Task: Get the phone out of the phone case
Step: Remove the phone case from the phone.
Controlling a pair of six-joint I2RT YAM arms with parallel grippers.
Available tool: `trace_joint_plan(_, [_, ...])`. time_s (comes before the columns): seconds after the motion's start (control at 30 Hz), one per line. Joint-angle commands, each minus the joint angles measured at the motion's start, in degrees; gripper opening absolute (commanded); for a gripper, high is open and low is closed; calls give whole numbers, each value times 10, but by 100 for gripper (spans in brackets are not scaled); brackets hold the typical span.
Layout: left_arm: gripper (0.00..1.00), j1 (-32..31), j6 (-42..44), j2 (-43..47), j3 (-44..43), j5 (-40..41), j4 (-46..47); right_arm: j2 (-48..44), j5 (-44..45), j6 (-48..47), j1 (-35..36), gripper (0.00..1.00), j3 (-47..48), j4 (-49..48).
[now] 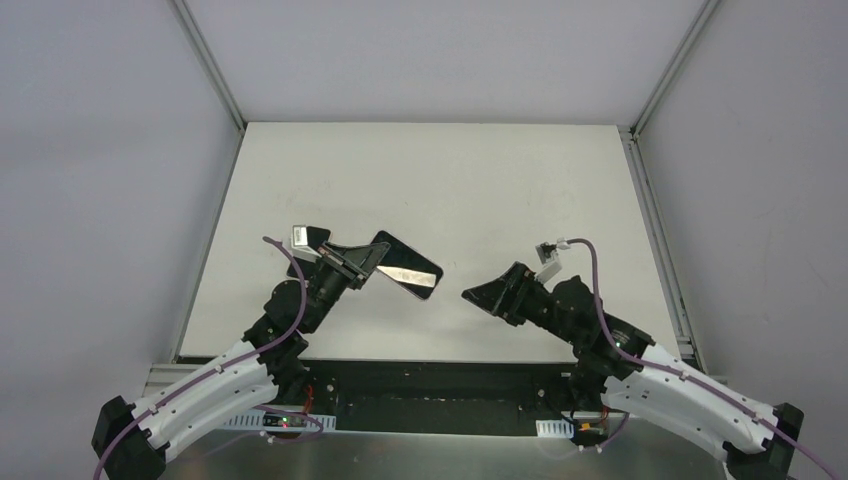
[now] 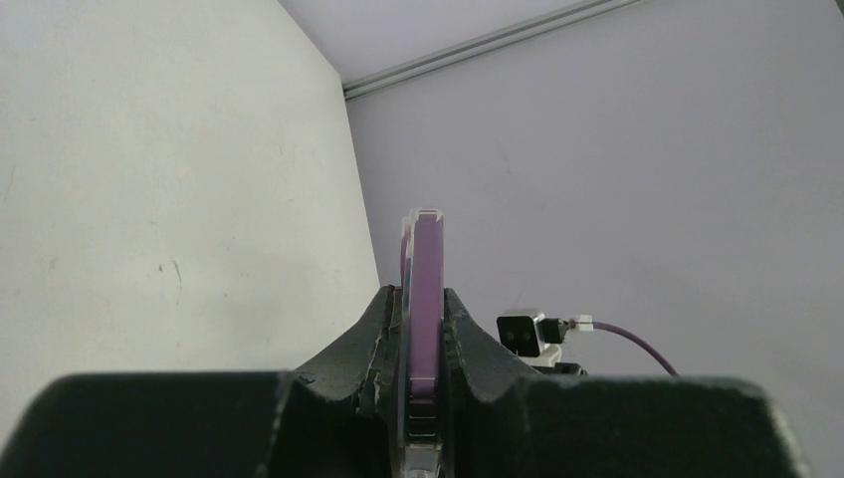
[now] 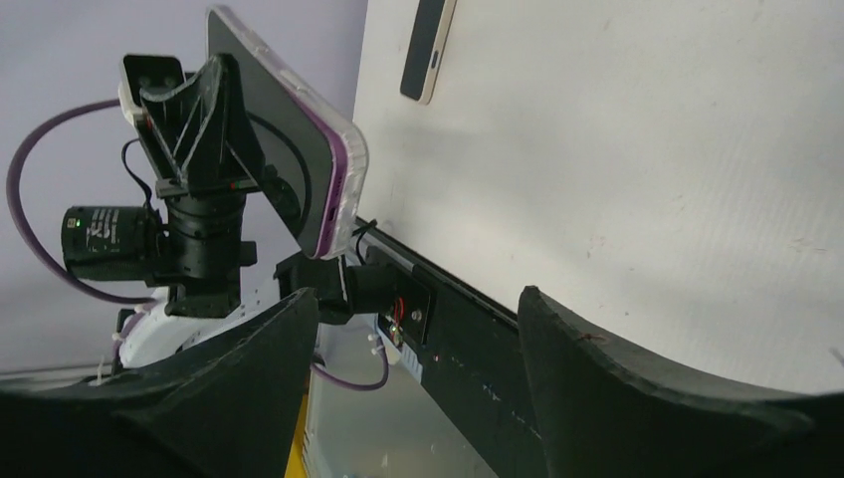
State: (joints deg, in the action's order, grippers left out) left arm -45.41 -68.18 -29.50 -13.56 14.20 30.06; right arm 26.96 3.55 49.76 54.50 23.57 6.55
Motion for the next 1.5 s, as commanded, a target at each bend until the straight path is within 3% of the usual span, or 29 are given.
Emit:
trace_joint_plan(0.0, [0,-1,-18,0,-20,-1,52,49,-21,22,35,74,31,-60])
trace_joint_plan(0.33, [0,-1,-21,17,-25,-18,52,101,25,91,63,61,-10,-209])
trace_joint_plan(0.57, [0,-1,-19,26,-30,-50,52,59,97,82,63,53,-13,-175])
trace_joint_plan(0.93, [0,-1,-22,19,-42,-76,52,88,80,65,63,44,21,-150])
trace_joint_plan(1.47, [0,-1,-20,22,-40,-71,52,82,65,60,63,43,21,-149])
